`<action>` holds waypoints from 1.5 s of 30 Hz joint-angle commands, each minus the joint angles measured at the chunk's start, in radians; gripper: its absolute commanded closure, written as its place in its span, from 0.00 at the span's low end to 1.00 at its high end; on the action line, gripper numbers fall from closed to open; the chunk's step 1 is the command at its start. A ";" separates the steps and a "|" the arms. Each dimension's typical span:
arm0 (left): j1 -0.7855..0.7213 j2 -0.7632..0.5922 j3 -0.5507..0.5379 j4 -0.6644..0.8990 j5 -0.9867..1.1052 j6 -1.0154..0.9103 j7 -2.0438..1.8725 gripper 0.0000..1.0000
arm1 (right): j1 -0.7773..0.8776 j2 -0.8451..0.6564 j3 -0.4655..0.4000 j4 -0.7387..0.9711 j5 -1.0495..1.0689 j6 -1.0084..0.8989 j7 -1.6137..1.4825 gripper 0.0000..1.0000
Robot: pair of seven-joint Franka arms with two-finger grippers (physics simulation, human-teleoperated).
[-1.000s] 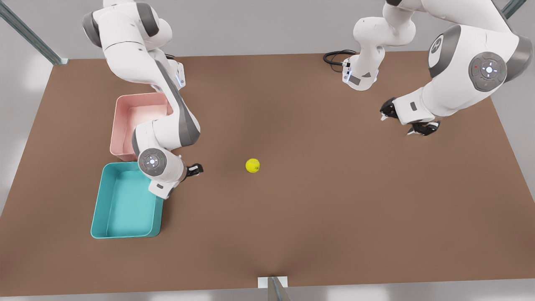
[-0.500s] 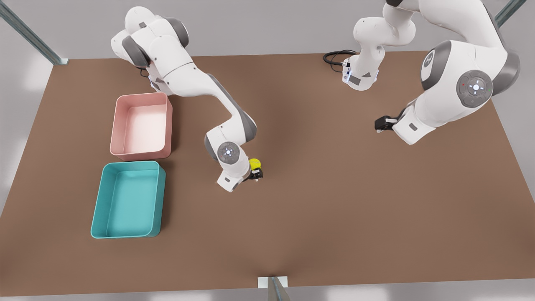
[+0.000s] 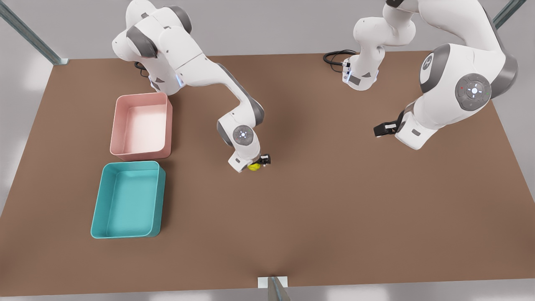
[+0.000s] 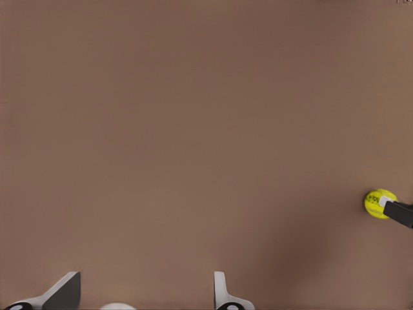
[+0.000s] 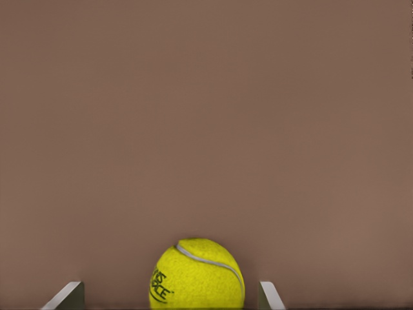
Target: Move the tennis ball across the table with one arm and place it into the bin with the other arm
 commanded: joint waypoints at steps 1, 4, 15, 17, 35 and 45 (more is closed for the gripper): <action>0.000 -0.001 0.000 0.000 -0.002 -0.011 -0.157 0.00 | 0.003 -0.003 -0.002 -0.009 0.000 0.012 0.163 0.00; 0.000 -0.001 0.000 0.000 -0.002 -0.011 -0.157 0.00 | 0.003 0.010 0.000 -0.017 -0.003 0.034 0.163 0.00; -0.003 -0.003 0.000 0.002 -0.002 -0.023 -0.157 0.00 | 0.002 0.057 0.000 -0.017 -0.003 0.057 0.155 0.00; -0.008 -0.003 0.000 0.002 -0.002 -0.023 -0.158 0.00 | 0.012 0.059 0.000 -0.020 -0.003 0.057 0.154 0.00; -0.005 -0.001 -0.003 0.002 0.000 -0.025 -0.158 0.00 | 0.022 0.097 0.001 -0.018 -0.004 0.067 0.140 0.11; -0.006 0.000 -0.003 0.002 0.000 -0.023 -0.158 0.00 | 0.002 0.088 0.008 -0.009 0.008 0.060 0.091 0.30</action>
